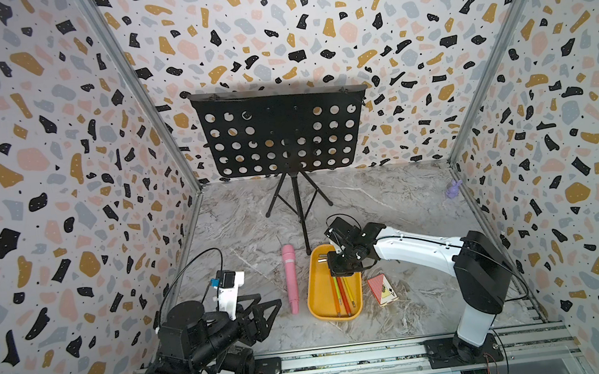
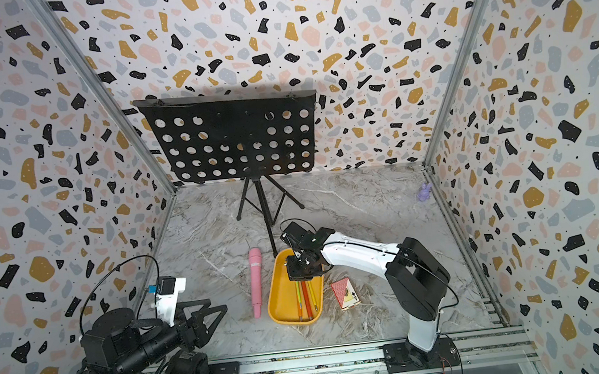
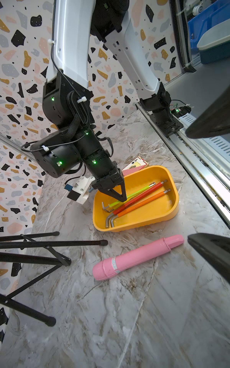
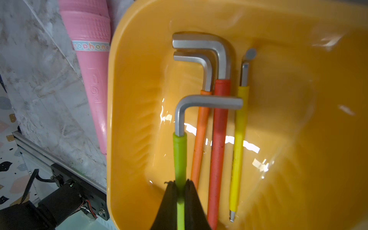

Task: Put the hex key on the desktop into the storage box
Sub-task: Place the Allen key in the storage box.

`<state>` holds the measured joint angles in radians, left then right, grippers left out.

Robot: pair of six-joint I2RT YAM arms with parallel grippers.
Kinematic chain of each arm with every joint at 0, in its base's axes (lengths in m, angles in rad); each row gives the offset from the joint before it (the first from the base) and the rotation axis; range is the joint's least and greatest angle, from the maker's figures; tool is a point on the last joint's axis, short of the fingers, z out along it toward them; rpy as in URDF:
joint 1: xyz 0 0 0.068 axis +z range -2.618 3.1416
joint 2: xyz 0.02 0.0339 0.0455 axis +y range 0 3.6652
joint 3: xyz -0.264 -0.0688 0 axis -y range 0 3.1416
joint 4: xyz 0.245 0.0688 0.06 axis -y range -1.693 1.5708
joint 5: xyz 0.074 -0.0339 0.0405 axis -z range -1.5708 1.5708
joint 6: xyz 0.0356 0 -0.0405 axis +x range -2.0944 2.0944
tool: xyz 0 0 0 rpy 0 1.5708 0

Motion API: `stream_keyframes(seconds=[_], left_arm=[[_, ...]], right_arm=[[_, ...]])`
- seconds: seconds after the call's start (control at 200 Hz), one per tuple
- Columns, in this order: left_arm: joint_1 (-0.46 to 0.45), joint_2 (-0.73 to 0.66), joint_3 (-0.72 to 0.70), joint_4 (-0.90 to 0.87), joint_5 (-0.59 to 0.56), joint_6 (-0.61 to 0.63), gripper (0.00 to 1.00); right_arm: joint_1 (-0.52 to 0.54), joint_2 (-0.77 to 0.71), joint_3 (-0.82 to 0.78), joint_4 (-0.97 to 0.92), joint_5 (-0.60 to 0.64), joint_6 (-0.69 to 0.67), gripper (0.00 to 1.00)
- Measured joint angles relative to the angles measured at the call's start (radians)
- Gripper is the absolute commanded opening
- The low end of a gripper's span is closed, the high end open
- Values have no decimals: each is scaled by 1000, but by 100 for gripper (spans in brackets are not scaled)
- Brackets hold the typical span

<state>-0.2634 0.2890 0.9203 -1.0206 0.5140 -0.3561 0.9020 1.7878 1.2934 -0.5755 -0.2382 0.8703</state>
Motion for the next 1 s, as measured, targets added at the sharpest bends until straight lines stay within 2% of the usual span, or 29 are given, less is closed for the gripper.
stream_keyframes(seconds=[0.36,0.571,0.731,1.001], left_arm=[[0,0,0,0,0,0,78],[0,0,0,0,0,0,78],[0,0,0,0,0,0,78],[0,0,0,0,0,0,78]], right_arm=[[8,110,0,36,-17,36,0],[7,126,3,41,-31,43,0],[7,128,4,48,-38,44,18],[8,126,10,43,-26,26,23]])
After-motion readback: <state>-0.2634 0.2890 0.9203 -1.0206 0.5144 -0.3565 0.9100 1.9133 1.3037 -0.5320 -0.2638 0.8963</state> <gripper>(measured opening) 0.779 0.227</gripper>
